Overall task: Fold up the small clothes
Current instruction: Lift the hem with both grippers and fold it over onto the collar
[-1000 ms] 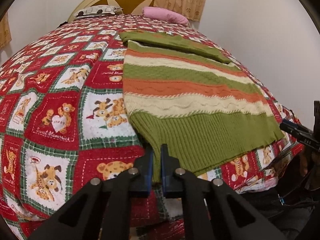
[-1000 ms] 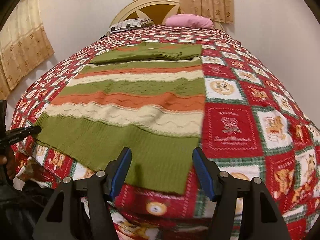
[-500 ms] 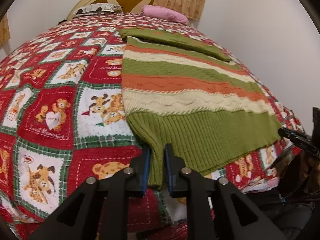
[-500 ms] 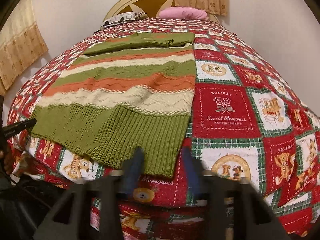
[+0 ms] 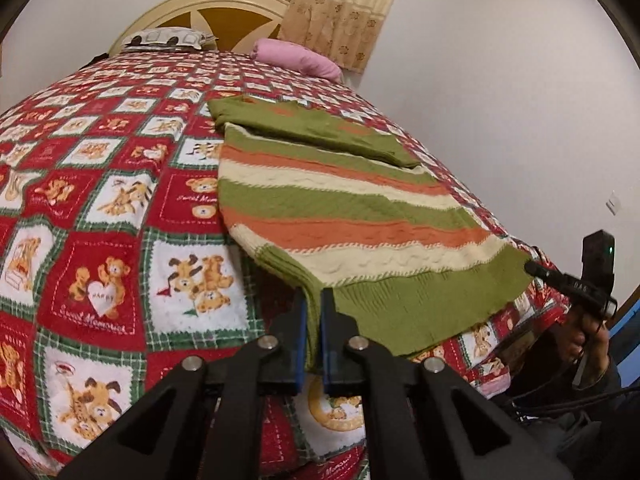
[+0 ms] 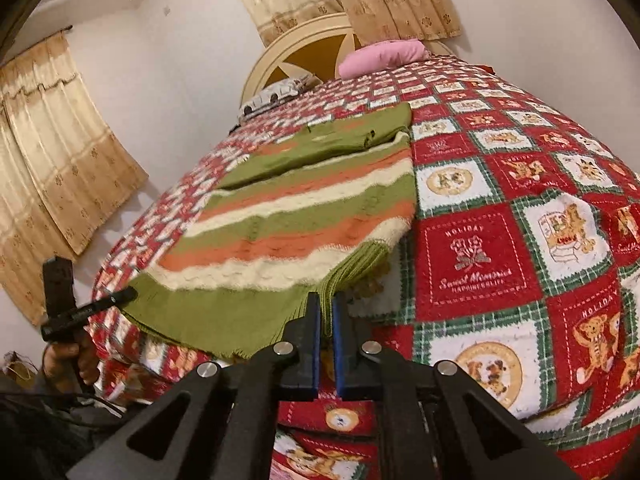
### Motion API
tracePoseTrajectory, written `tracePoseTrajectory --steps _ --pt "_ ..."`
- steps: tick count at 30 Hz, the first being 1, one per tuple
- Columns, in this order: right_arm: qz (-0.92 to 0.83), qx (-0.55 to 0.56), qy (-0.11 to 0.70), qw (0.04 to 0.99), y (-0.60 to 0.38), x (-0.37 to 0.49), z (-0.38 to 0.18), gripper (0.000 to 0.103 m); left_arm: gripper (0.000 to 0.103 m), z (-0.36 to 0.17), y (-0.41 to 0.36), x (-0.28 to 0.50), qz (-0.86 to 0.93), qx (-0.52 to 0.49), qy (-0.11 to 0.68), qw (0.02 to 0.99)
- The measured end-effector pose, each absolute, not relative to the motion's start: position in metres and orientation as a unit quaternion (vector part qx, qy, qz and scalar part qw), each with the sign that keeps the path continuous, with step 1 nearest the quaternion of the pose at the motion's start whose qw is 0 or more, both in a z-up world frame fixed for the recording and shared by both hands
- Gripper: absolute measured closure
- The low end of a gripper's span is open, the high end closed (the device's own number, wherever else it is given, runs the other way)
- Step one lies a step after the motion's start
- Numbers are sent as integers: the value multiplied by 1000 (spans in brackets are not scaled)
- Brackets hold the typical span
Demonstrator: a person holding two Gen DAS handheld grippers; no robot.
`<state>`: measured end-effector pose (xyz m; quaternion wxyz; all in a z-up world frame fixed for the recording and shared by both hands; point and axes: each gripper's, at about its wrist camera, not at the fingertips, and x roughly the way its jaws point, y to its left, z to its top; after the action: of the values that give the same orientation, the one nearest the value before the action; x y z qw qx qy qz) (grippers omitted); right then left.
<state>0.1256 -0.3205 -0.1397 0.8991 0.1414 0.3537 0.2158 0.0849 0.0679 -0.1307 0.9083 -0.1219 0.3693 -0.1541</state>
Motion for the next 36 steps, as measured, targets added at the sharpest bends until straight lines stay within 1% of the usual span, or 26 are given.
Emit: tracePoseTrajectory --steps 6,13,18,22,36 --pt "221 150 328 906 -324 138 -117 100 98 -115 79 101 -141 -119 354 917" --pt "210 139 299 920 -315 175 -88 100 98 -93 82 132 -141 -138 324 925" --pt "209 137 288 924 -306 201 -77 100 98 -91 83 153 -135 -150 325 924" --pt "206 138 287 925 -305 218 -72 100 98 -90 93 172 -136 -179 331 916" --pt "205 131 266 933 -307 290 -30 100 98 -44 104 244 -120 -163 291 935"
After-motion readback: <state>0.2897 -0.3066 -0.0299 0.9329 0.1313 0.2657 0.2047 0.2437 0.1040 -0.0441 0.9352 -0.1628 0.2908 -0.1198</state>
